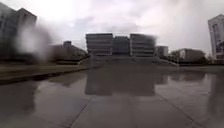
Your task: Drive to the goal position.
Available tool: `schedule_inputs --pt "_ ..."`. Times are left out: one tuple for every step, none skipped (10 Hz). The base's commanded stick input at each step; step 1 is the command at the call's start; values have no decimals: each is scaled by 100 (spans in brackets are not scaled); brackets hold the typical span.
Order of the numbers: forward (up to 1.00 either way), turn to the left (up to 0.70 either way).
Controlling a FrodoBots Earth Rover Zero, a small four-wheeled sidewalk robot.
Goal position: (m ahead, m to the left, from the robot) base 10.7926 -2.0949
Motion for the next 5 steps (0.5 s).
schedule_inputs --pt "70 0" --pt "70 0" --pt "70 0" --pt "70 0" --pt "70 0"
